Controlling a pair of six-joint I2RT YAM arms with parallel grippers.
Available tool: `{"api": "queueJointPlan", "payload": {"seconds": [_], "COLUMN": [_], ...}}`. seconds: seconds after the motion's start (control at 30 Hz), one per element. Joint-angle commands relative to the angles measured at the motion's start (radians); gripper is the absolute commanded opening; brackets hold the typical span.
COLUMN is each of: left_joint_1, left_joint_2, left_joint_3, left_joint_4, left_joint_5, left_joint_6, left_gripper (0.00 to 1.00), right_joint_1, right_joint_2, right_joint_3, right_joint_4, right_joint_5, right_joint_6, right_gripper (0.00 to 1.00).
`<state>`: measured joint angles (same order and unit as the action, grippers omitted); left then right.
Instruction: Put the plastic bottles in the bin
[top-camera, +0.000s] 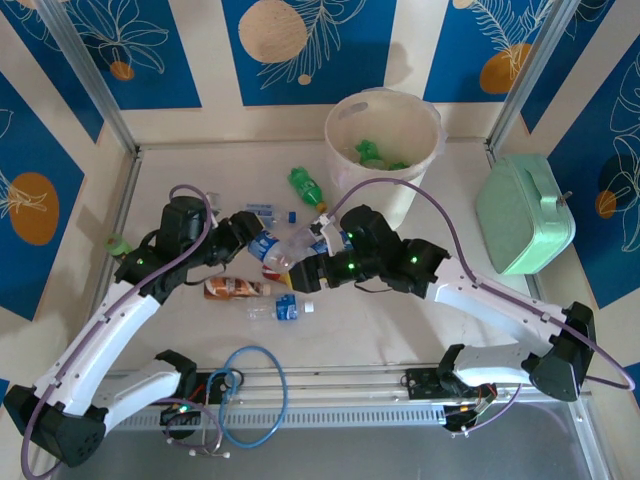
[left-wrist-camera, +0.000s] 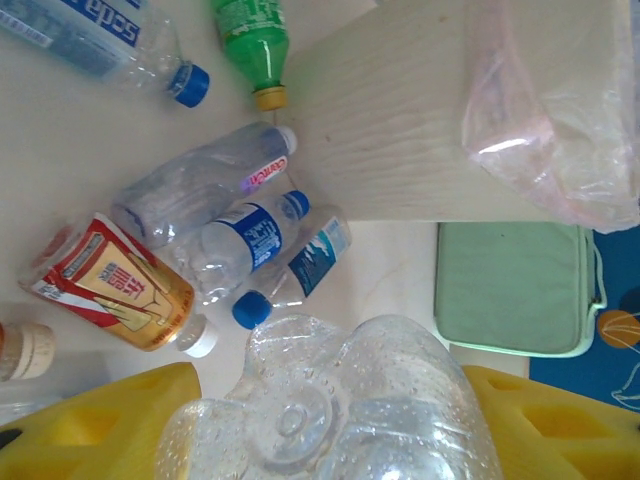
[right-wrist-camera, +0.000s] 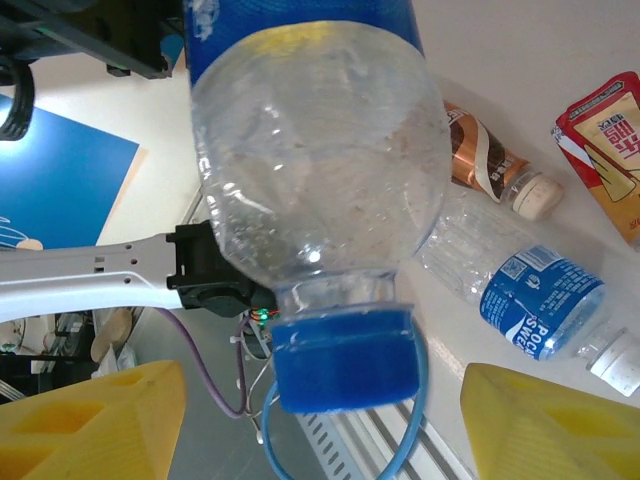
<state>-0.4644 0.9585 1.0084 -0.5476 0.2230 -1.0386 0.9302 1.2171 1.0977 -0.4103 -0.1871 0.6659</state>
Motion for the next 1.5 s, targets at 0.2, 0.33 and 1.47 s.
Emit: {"api": "queueJointPlan", "payload": {"seconds": [0.2, 0.33, 1.47], "left_joint_1": [-0.006, -0.006, 0.003], "left_joint_2": [-0.006, -0.006, -0.038], "left_joint_3": [-0.016, -0.023, 0.1], "left_joint_4": [0.074, 0.075, -0.181], "left_joint_5": [0.079, 0.084, -0.229], "left_joint_6": [-0.003, 0.001, 0.243], "left_gripper": [0.52, 0.52, 1.0], "right_joint_1": [0.009, 0.009, -0.239], "right_joint_2": [0.019, 0.025, -0.096], "right_joint_3": [0.037, 0.05, 0.239], "right_joint_4": [0.014, 0.01, -0.106], "right_joint_5": [0.02, 0.023, 0.136], "right_joint_6": [-0.005, -0.007, -0.106], "right_gripper": [0.61, 0.5, 0.19]}}
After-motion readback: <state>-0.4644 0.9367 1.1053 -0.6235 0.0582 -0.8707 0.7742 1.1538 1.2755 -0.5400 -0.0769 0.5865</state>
